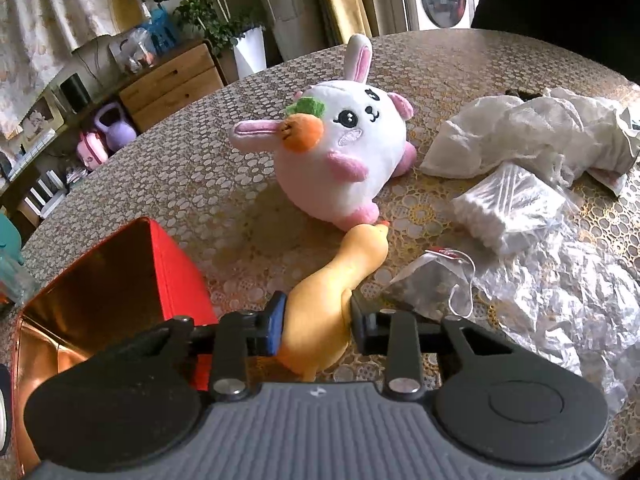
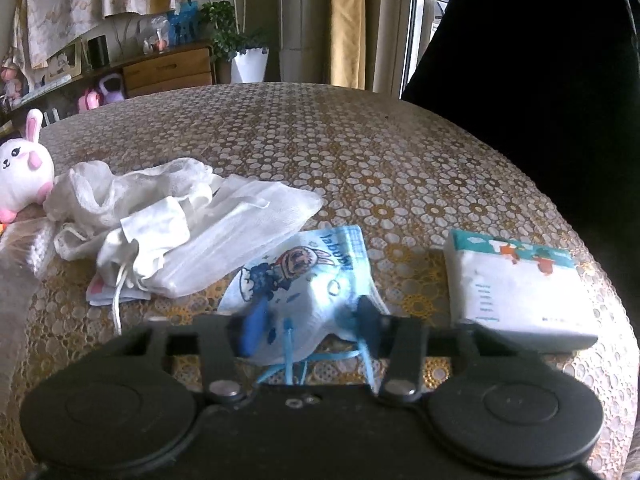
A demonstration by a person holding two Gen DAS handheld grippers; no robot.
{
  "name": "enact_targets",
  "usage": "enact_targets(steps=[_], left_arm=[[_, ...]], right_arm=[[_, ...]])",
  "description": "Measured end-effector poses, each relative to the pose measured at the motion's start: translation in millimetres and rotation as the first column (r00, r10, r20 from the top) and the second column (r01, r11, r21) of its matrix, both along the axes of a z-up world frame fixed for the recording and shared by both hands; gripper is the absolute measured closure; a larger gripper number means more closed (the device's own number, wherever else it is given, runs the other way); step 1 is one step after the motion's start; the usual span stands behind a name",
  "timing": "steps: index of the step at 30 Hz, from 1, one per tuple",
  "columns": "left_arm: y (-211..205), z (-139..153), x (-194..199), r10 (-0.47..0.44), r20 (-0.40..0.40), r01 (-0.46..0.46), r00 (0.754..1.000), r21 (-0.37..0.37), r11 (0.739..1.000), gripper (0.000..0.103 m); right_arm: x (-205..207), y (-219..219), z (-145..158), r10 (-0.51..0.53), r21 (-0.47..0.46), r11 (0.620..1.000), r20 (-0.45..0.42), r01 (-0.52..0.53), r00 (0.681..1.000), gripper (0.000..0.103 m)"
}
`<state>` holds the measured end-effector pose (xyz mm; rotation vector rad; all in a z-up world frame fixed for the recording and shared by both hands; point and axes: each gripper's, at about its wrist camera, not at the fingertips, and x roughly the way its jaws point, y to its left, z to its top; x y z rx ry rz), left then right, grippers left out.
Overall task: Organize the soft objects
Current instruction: 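Close the left tool on the duck while the right tool grasps the mask packet, then carry the duck and mask packet with both tools over the orange tin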
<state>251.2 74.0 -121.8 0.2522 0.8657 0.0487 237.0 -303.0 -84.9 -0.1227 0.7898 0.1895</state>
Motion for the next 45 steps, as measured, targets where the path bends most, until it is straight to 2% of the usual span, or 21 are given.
enact_targets(steps=[3, 5, 11, 18, 25, 33, 37, 45], left_arm=[[0.4, 3.2, -1.8, 0.018, 0.01, -0.018, 1.0, -0.008, 1.0, 0.073], [1.2, 5.3, -4.0, 0.03, 0.018, -0.029, 0.999, -0.016, 0.999, 0.074], [11.8, 15.8, -11.2, 0.097, 0.032, -0.093, 0.995, -0.096, 0.991, 0.074], [12.8, 39.3, -29.6, 0.104, 0.07, -0.094, 0.992, -0.136, 0.986, 0.074], [11.9, 67.4, -50.9, 0.103, 0.1, -0.085, 0.99, -0.17, 0.982, 0.074], [28.6, 94.2, -74.9, 0.13, 0.125, -0.105, 0.984, -0.194, 0.975, 0.073], [42.4, 103.4, -84.4, 0.153, 0.136, -0.122, 0.979, -0.21, 0.97, 0.073], [76.0, 111.5, -99.8, 0.21, 0.14, -0.176, 0.968, -0.221, 0.959, 0.073]], right_arm=[[-2.9, 0.9, 2.7, -0.002, 0.009, 1.0, 0.001, 0.002, 1.0, 0.093], [-5.7, 0.9, 6.1, -0.015, 0.012, 1.0, 0.016, 0.015, 1.0, 0.096], [-21.5, -6.0, 29.0, -0.057, 0.02, 0.998, 0.075, 0.055, 0.996, 0.097], [-49.9, -3.3, 67.7, -0.031, 0.051, 0.998, 0.128, 0.024, 0.991, 0.097], [-73.0, 23.4, 107.5, 0.06, 0.086, 0.994, 0.162, -0.074, 0.985, 0.097], [-91.1, 76.0, 139.3, 0.2, 0.122, 0.967, 0.176, -0.223, 0.964, 0.097], [-97.0, 108.3, 149.9, 0.28, 0.132, 0.943, 0.182, -0.305, 0.943, 0.097], [-107.2, 184.7, 158.9, 0.441, 0.115, 0.878, 0.181, -0.464, 0.879, 0.097]])
